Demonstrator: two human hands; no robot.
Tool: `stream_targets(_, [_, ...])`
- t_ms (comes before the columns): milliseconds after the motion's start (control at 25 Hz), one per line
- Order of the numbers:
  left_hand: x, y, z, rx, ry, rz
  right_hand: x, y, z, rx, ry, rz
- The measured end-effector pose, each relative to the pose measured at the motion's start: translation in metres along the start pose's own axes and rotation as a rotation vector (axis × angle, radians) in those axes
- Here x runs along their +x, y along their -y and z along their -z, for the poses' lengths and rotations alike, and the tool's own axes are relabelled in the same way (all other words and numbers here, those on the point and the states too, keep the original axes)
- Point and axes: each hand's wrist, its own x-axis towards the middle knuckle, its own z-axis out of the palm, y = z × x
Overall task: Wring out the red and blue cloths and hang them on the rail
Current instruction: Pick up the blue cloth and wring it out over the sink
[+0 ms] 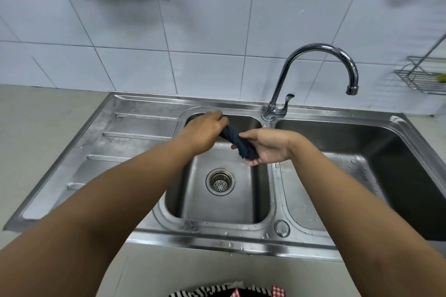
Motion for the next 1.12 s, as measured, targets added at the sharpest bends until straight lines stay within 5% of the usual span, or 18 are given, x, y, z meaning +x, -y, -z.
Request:
stream_targets(320, [0.007, -0.007, 0.033, -0.065, -0.224, -0.087, -0.015, 0.007, -0.014, 0.426, 0.105, 0.145])
stream_targets(600, [0.012, -0.005, 0.056, 0.051, -0.098, -0.06, -0.008, 0.01, -0.026, 0.228, 0.375, -0.022])
stream_targets(920, [0.011, -0.014, 0.05, 0.268, 0.233, 0.007, 0.003, 0.012, -0.025, -0.845, -0.325, -0.038])
stream_targets(1120, [0.008, -0.039, 0.026, -0.109, 0.454, 0.252, 0.002, 0.007, -0.021, -1.454, -0.662, -0.032])
